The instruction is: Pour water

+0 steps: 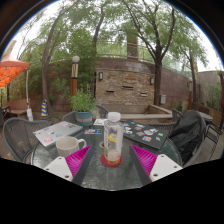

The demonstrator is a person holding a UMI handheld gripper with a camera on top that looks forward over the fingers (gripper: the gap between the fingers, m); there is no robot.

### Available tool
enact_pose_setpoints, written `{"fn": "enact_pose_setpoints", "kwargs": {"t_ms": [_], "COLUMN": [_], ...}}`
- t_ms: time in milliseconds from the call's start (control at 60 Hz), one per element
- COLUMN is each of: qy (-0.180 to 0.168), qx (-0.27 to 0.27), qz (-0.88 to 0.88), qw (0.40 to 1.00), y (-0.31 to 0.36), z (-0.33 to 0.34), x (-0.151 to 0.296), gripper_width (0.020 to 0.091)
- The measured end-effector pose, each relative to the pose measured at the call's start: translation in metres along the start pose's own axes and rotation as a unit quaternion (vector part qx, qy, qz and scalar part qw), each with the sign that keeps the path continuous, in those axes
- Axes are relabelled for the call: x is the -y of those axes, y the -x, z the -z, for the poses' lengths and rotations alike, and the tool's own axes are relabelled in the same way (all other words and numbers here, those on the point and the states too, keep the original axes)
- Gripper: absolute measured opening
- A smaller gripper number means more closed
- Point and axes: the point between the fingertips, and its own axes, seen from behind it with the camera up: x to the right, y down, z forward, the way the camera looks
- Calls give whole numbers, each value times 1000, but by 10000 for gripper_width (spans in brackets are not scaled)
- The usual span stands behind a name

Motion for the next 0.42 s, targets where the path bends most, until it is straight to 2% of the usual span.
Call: {"fn": "enact_pose_setpoints", "kwargs": {"t_ms": [417], "qy": [-8], "qx": [26], "qz": [-10], "qw": [1000], "y": [42], "z": [210], "x": [-21], "gripper_width": [837]}}
